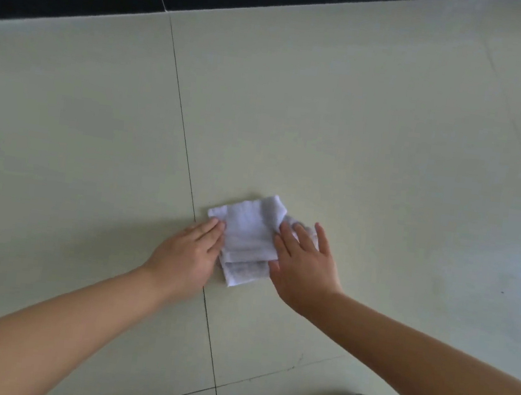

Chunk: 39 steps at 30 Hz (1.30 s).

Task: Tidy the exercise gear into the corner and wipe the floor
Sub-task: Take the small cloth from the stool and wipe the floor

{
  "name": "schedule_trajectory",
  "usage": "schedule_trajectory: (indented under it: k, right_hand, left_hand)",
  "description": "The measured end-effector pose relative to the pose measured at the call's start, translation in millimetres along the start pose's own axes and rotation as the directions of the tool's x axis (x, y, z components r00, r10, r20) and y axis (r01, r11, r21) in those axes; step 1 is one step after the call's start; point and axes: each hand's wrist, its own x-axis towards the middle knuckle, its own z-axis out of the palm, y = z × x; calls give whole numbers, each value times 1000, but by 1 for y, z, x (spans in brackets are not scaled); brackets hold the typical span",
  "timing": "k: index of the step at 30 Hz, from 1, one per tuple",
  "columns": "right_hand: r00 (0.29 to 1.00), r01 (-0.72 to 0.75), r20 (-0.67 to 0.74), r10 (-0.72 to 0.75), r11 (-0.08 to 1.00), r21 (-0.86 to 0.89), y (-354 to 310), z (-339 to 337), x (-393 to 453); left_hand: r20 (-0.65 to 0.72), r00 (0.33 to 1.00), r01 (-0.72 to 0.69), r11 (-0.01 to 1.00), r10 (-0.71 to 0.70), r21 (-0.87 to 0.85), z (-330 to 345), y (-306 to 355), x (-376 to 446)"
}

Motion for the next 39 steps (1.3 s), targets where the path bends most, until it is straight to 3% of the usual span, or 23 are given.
schedule_trajectory:
  k: [3, 6, 10, 15, 18, 20, 25, 28, 34, 36, 37, 39]
  right_hand:
    - [983, -175, 50, 178, 983, -52, 41, -5, -20]
    - [917, -347, 193, 350, 937, -51, 91, -15, -24]
    - [793, -596, 238, 560, 794, 120, 142, -20, 7]
    - [725, -687, 225, 651, 661, 302, 191, -28, 61]
    - [751, -653, 164, 639, 685, 323, 207, -38, 100]
    - [822, -554, 60, 567, 769, 320, 214, -47, 131]
    - [967, -200, -54, 248, 875, 442, 177, -74, 203]
    - [993, -40, -82, 81, 910, 412, 119, -82, 210]
    - [998, 25, 36, -42, 924, 381, 34, -54, 136]
    - [998, 30, 48, -51, 934, 357, 24, -38, 102]
    - [999, 32, -17, -28, 948, 316, 21, -29, 84]
    - [998, -44, -20, 52, 962, 270, 20, -13, 54]
  left_hand:
    - [-54, 996, -78, 996, 76, -32, -26, 32, 45]
    - [106, 992, -58, 993, 69, -107, -48, 67, 102]
    - [127, 992, 3, 997, 7, -77, -71, 94, 172]
    - [151, 986, 70, 997, -67, -14, -99, 95, 229]
    - [109, 987, 115, 993, -116, 15, -112, 82, 252]
    - [70, 986, 151, 988, -152, 18, -116, 67, 259]
    - [65, 943, 325, 945, -326, 28, -110, -16, 224]
    - [128, 899, 419, 908, -419, 32, -92, -63, 170]
    - [59, 933, 352, 934, -355, 57, -39, -59, 69]
    - [75, 961, 261, 962, -266, 77, -31, -42, 45]
    - [58, 978, 195, 977, -200, 84, -29, -33, 37]
    - [32, 998, 58, 995, -61, 79, -24, -17, 30]
